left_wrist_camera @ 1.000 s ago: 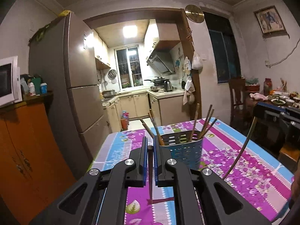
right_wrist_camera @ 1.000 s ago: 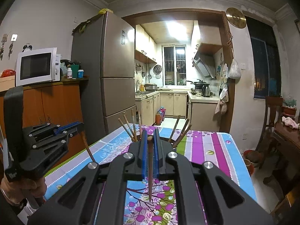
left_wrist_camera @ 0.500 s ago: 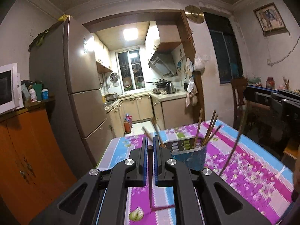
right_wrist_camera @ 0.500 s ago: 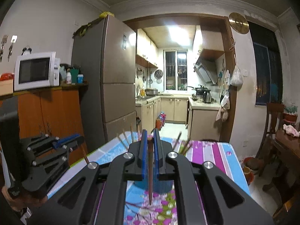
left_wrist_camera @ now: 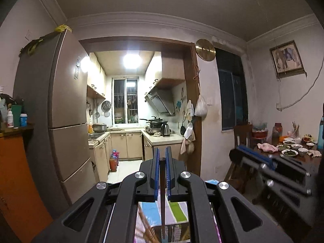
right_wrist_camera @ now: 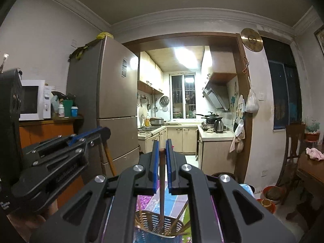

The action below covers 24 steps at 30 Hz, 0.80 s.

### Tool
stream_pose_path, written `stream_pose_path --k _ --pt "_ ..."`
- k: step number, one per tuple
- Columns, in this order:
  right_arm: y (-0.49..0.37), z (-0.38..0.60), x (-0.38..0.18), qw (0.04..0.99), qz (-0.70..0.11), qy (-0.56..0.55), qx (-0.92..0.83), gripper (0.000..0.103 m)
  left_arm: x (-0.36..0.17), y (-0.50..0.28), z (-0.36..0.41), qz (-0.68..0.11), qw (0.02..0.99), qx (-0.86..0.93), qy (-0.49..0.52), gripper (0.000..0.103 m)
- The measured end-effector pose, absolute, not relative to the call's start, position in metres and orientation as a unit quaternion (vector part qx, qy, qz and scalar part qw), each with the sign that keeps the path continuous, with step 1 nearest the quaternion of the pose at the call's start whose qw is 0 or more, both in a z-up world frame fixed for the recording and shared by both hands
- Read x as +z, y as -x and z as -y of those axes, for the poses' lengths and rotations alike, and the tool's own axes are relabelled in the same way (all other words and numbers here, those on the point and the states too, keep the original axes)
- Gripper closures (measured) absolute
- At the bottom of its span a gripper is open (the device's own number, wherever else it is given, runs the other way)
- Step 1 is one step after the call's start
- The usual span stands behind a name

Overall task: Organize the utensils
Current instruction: 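Lower both tools' chopsticks into the blue holder and open both tools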

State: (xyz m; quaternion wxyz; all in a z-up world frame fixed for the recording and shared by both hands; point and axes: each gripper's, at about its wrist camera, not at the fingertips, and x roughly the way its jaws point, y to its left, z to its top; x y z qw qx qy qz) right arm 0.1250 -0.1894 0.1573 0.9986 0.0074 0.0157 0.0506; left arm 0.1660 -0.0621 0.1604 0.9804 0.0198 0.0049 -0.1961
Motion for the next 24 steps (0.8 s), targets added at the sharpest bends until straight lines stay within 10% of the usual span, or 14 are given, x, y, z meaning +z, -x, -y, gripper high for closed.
stream_pose_path --k 16,20,24 --pt "-0.197 0.192 0.061 0.991 -0.117 -0.043 0.041 0.098 0.055 -0.255 0.072 -0.105 0.975 -0.194 0.001 0.096" --pt "-0.188 0.193 0.071 0.993 -0.102 -0.042 0.035 0.096 0.064 -0.253 0.062 -0.099 0.978 -0.185 0.006 0.072" --pt "-0.161 0.201 0.097 0.997 -0.062 -0.038 0.031 0.096 0.100 -0.225 0.039 -0.050 0.983 -0.173 0.027 0.070"
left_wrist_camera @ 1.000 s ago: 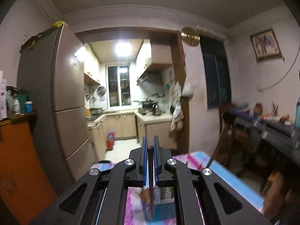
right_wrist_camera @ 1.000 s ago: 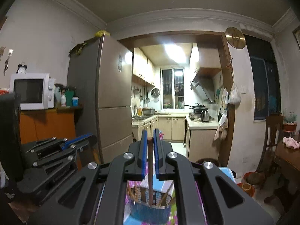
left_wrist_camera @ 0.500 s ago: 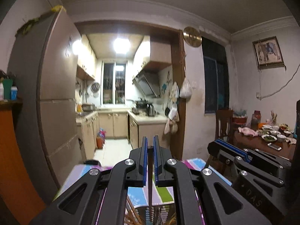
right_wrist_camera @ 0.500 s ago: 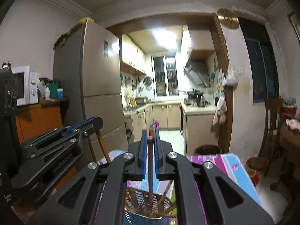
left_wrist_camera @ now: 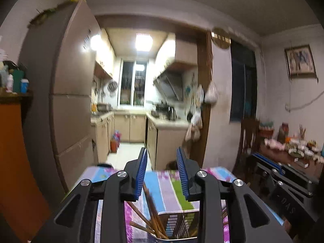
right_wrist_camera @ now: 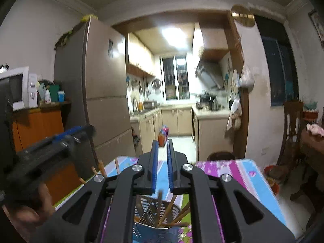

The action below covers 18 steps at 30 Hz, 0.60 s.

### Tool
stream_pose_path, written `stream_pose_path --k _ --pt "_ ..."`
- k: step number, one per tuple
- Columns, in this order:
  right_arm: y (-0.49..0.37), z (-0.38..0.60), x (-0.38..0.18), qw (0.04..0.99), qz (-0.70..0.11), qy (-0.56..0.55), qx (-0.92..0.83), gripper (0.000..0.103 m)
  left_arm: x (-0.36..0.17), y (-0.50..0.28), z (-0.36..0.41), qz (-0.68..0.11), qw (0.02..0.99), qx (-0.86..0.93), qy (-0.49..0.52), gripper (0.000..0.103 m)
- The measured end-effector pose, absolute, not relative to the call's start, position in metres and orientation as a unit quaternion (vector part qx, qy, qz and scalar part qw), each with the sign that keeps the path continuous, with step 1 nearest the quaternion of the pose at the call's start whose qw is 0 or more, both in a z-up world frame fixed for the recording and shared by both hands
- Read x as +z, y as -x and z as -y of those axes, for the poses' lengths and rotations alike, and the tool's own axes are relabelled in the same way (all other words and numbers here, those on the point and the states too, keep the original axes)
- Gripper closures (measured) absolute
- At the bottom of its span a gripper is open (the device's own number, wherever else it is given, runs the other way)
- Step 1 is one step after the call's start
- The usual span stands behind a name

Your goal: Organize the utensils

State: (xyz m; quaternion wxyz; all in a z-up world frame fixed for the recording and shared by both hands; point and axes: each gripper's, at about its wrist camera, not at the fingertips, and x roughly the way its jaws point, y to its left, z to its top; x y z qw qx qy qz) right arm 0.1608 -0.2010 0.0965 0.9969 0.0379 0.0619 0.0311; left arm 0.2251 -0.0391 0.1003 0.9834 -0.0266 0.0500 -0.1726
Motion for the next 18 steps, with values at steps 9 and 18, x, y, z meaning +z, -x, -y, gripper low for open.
stream_pose_path --k 9,18 --pt "-0.027 0.219 0.111 1.000 0.009 -0.024 -0.001 0.005 0.110 -0.088 0.006 0.023 0.994 -0.092 -0.049 0.004" --pt "0.022 0.191 0.022 0.988 -0.115 0.025 -0.104 0.005 0.016 -0.028 -0.003 -0.120 0.990 -0.076 -0.011 0.004"
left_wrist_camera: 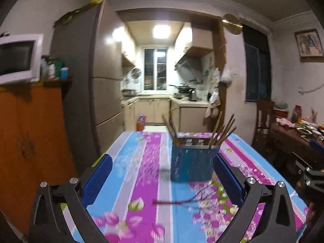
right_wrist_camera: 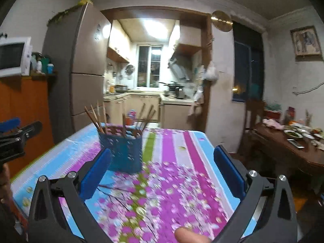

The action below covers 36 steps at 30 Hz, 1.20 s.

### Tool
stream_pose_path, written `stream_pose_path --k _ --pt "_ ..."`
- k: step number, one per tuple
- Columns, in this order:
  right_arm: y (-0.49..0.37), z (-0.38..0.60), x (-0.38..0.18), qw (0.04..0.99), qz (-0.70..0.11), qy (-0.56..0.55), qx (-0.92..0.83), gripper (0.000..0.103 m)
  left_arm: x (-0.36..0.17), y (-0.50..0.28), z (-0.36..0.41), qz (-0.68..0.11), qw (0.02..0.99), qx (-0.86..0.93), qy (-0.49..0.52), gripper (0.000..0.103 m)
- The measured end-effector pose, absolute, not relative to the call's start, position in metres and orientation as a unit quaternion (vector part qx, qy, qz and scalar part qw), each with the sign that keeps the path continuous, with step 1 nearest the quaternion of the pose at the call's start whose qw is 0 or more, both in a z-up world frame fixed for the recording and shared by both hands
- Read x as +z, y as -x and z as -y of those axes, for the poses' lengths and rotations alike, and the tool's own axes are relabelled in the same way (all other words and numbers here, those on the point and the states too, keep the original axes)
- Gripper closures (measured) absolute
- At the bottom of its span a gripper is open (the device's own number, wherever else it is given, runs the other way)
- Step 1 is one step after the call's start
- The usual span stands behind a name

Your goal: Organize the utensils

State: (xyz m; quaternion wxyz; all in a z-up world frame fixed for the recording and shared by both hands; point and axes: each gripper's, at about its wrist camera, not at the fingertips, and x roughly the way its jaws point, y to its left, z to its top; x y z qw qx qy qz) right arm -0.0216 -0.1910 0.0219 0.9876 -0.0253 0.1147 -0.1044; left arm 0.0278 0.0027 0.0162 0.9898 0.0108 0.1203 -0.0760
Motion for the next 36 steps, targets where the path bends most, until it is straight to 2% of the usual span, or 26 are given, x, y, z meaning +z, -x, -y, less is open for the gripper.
stream_pose_path --k 5,10,23,36 --pt "0.031 0.193 0.012 0.987 -0.114 -0.019 -0.115 0.005 -0.006 -0.018 0.007 -0.126 0.989 -0.056 -0.049 0.004" --pt "0.037 0.187 0.021 0.987 -0.089 -0.003 -0.132 0.005 -0.003 -0.016 0.009 -0.117 0.990 -0.064 -0.048 0.004" --pt "0.046 0.185 0.016 0.988 -0.095 0.001 -0.123 0.005 -0.002 -0.007 0.024 -0.105 0.988 -0.081 -0.082 0.004" --pt "0.049 0.186 0.016 0.988 -0.097 -0.001 -0.124 0.005 -0.005 -0.013 0.010 -0.115 0.990 -0.078 -0.030 0.004"
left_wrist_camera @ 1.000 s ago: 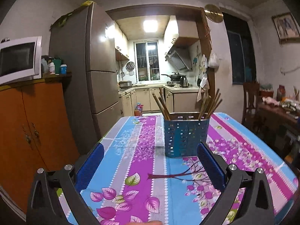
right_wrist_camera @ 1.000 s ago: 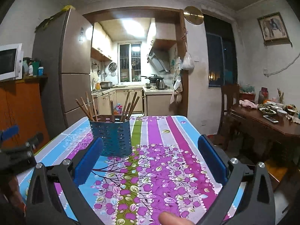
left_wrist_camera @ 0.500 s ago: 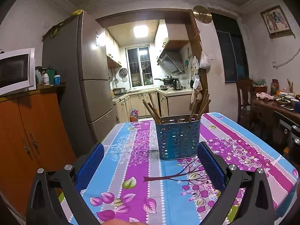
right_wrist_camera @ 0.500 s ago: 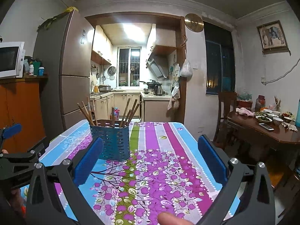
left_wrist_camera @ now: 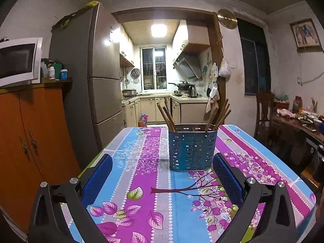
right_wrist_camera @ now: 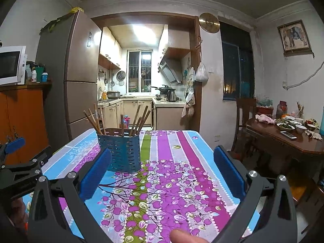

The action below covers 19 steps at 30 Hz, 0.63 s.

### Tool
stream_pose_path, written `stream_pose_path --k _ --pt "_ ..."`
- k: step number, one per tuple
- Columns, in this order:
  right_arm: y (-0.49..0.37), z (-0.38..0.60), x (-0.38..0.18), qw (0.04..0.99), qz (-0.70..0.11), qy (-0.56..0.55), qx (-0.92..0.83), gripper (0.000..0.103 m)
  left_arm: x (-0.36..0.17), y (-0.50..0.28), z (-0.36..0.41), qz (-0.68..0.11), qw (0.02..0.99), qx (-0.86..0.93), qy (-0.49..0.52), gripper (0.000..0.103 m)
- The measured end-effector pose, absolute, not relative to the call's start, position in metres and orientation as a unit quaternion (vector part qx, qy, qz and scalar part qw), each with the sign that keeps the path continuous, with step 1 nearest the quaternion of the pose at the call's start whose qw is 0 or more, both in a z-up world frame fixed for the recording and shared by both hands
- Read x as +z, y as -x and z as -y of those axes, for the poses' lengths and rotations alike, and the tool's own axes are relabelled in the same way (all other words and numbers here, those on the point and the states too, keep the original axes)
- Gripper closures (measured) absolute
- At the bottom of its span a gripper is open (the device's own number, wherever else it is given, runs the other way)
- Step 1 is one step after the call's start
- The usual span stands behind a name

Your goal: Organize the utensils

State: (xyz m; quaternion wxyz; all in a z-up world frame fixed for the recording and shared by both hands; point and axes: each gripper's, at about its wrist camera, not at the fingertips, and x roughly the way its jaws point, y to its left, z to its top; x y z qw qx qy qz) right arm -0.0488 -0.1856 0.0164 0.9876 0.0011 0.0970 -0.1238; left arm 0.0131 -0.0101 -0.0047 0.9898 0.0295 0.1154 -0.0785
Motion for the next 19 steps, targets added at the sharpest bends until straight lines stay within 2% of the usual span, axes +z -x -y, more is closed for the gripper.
stream_pose_path --k 19 --pt "0.0511 0.1887 0.0197 0.988 -0.093 -0.007 -0.126 0.005 -0.0038 -0.0079 0.0124 -0.096 0.994 -0.029 -0.052 0.004"
